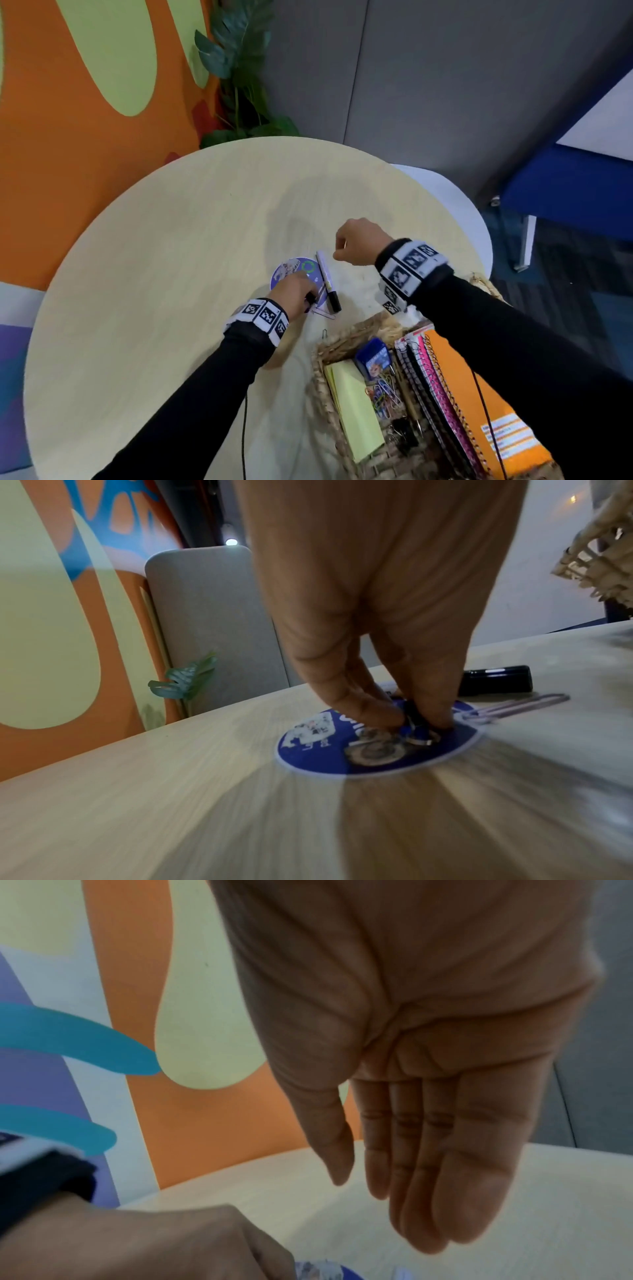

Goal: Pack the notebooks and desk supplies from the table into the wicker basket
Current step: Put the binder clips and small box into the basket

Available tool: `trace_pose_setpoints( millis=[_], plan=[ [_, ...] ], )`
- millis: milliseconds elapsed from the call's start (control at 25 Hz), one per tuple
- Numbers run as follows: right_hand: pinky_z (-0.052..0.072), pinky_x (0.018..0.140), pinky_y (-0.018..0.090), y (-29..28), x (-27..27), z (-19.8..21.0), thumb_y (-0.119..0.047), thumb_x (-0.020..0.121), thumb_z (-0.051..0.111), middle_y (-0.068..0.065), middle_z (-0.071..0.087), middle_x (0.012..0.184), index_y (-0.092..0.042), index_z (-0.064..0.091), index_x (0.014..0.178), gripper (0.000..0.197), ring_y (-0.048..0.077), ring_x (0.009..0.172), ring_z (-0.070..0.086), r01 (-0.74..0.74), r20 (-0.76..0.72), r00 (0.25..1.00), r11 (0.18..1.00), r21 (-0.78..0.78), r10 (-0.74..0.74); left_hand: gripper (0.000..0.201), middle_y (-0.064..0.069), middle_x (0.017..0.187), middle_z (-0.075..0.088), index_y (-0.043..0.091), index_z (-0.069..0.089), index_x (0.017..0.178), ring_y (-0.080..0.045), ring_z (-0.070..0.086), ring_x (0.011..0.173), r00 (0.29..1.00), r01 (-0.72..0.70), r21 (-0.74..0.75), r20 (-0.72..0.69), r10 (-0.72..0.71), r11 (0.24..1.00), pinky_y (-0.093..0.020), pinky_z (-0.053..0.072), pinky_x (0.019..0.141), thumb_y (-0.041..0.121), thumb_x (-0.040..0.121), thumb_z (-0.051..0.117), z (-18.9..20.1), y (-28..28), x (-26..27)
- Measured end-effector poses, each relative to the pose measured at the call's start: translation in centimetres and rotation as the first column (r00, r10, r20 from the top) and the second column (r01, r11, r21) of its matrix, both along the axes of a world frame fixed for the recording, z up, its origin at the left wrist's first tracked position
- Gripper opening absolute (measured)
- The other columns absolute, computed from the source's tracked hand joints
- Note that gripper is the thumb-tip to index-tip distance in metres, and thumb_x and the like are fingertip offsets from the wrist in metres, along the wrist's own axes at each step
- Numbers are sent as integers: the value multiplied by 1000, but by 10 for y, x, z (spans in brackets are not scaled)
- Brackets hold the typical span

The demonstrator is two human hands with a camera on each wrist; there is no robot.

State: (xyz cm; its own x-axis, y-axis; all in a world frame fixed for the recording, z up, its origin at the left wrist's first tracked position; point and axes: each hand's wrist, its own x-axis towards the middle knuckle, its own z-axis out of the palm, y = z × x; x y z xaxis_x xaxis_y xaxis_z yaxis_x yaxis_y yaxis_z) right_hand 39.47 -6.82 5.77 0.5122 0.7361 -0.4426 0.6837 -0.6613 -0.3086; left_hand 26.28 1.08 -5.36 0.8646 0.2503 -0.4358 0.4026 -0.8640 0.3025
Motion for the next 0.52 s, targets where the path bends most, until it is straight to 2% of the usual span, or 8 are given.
trace_pose_setpoints(
  millis=[40,120,200,280,360,400,440,520],
  plan=[
    [44,61,27,12,-2,-3,-15,86,59,13,64,81,0,67,91,18,28,76,61,14,-19,1000,997,-72,-15,27,-15,121,62,6,72,111,-31,62,110,1000,-7,11,-7,8,1000,-34,51,94,5,88,58,-2,2,0],
    [47,59,27,31,1,-22,-16,87,60,9,57,68,-1,59,73,21,25,61,56,23,0,1000,985,-174,-24,27,-15,120,64,5,72,111,-29,61,110,998,-38,-10,40,38,999,-32,50,92,6,89,57,-4,6,-1],
    [50,55,24,48,10,-56,-25,79,66,3,56,55,-5,57,62,28,20,48,55,1,12,1000,966,-258,2,24,-16,112,68,3,72,104,-30,63,104,994,-69,-31,77,71,997,-33,48,82,8,88,56,-2,6,-5],
    [54,60,31,66,28,-99,-34,63,73,0,58,52,-13,61,59,25,19,44,55,-36,23,999,926,-375,48,20,-15,101,71,4,72,96,-29,65,95,983,-135,-65,120,142,989,-29,43,68,9,84,56,3,3,-12],
    [52,67,35,76,35,-125,-34,61,78,2,54,58,-16,56,56,29,22,54,52,-59,19,997,927,-371,71,16,-8,97,72,10,70,93,-24,66,88,953,-226,-130,177,247,965,-24,42,67,13,82,60,12,1,-22],
    [48,68,33,75,27,-116,-32,66,78,2,51,60,-16,53,56,31,23,60,50,-93,21,994,918,-385,109,15,-4,96,72,13,70,94,-20,66,86,930,-275,-171,204,307,946,-22,44,69,16,81,63,17,-1,-28],
    [46,66,34,71,8,-87,-30,70,77,2,48,60,-15,49,55,35,25,64,49,-122,13,990,905,-407,139,16,-1,96,73,16,70,95,-17,65,85,905,-310,-207,233,355,928,-22,46,71,18,79,66,23,-3,-34],
    [42,64,36,62,-6,-67,-27,77,72,5,46,63,-13,39,53,43,25,65,46,-141,69,979,876,-461,194,17,2,93,74,16,71,93,-15,66,83,867,-337,-254,291,404,907,-25,50,74,18,77,67,35,-7,-46]
  ],
)
